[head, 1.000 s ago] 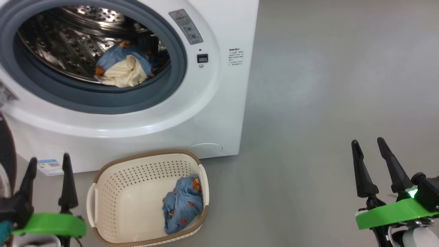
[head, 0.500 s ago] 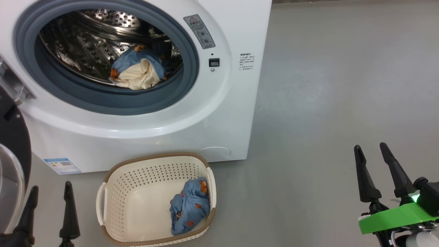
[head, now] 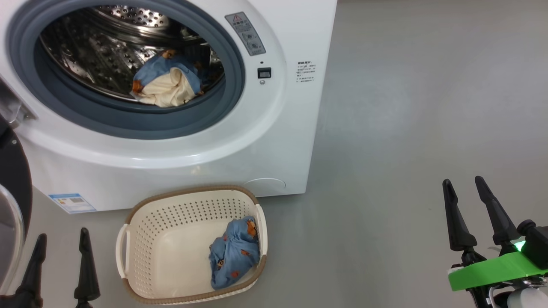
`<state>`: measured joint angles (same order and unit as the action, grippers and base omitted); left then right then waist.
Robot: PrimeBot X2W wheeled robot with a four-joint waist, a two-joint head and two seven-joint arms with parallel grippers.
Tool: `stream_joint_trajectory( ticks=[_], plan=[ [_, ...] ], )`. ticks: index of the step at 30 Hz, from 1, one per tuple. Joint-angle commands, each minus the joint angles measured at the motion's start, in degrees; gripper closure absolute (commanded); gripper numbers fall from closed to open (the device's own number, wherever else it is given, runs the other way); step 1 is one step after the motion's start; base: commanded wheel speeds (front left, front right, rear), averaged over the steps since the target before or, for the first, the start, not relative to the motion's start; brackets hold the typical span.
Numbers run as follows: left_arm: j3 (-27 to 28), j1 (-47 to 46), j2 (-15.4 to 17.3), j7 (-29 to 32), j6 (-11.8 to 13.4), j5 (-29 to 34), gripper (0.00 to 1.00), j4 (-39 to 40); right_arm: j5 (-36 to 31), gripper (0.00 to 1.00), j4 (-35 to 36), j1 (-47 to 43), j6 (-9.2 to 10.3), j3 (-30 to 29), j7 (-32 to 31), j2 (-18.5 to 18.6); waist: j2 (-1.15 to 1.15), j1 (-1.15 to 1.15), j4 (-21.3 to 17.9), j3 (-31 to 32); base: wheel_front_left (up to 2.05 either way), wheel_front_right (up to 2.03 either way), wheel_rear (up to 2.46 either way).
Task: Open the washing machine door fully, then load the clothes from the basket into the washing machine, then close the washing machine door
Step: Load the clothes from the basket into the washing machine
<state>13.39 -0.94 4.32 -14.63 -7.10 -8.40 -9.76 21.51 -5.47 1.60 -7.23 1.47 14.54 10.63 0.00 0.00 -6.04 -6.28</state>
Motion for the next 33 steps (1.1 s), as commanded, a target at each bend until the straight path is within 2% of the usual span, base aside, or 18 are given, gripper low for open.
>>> stream_joint_trajectory(
  ticks=[1, 14, 22, 33],
  plan=[
    [1.92, -0.96, 0.60, -0.37, -0.09, 0.30, 0.00, 1.73, -0.44, 0.00, 1.70, 1.08, -0.25, 0.68, 0.46, 0.78, 0.00, 0.00, -0.22, -0.74, 0.00, 0.00, 0.00],
    [-1.68, -4.79, 0.29, -0.37, -0.30, -0.99, 0.00, -5.22, -0.54, 0.00, 2.39, 4.45, -0.25, 0.81, 0.46, -0.67, 0.00, 0.00, -1.58, -6.90, 0.00, 0.00, 0.00],
    [-7.06, -9.02, 1.66, -0.37, -0.37, -2.04, 0.00, -14.94, -0.63, 0.00, 2.24, 6.77, -0.25, 1.76, 0.46, -2.19, 0.00, 0.00, -3.53, -10.32, 0.00, 0.00, 0.00],
    [-15.23, -19.28, 4.14, -0.37, -0.38, -4.10, 0.00, -28.23, -0.55, 0.00, 2.59, 10.13, -0.25, 2.94, 0.46, -3.94, 0.00, 0.00, -6.10, -16.28, 0.00, 0.00, 0.00]
  ],
)
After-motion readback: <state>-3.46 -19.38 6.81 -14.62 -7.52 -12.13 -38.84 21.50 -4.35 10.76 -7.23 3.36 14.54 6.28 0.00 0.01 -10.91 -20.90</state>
